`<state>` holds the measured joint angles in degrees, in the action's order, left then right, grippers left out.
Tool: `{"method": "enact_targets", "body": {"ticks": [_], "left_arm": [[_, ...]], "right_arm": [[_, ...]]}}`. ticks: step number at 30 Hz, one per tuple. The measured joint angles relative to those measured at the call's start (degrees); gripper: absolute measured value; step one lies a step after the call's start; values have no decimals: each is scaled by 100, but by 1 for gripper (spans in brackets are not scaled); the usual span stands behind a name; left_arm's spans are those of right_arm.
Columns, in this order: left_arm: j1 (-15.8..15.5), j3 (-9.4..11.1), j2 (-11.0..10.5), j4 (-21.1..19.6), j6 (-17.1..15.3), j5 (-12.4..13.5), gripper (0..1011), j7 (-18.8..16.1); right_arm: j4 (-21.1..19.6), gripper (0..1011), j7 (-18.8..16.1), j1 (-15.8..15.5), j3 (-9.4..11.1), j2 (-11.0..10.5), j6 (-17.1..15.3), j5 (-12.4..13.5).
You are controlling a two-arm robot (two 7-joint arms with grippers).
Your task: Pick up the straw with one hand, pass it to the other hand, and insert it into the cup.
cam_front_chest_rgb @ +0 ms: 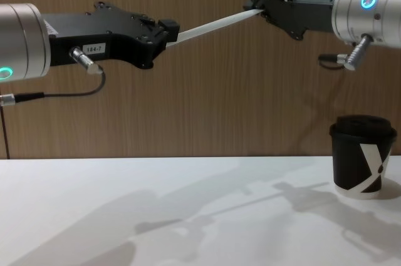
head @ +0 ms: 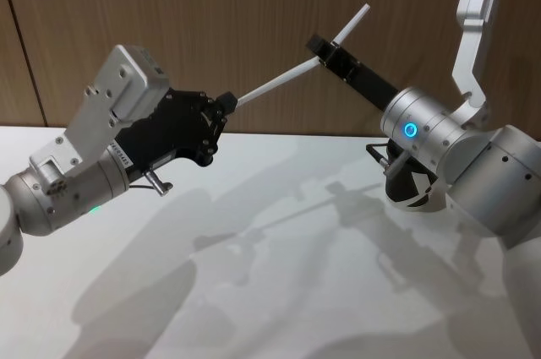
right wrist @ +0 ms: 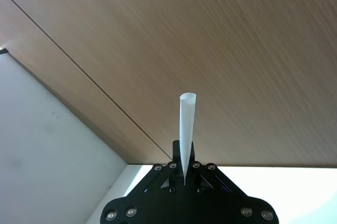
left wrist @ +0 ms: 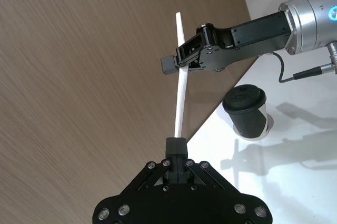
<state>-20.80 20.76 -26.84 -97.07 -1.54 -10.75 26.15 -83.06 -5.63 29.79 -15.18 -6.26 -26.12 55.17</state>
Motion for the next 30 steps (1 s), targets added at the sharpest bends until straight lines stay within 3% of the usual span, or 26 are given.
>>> {"method": "enact_targets", "body": {"ticks": [30], "left_arm": [[0, -1, 0, 0, 0, 0, 0, 0]], "right_arm": [[30, 1, 55, -3, -13, 45, 27, 106]]}}
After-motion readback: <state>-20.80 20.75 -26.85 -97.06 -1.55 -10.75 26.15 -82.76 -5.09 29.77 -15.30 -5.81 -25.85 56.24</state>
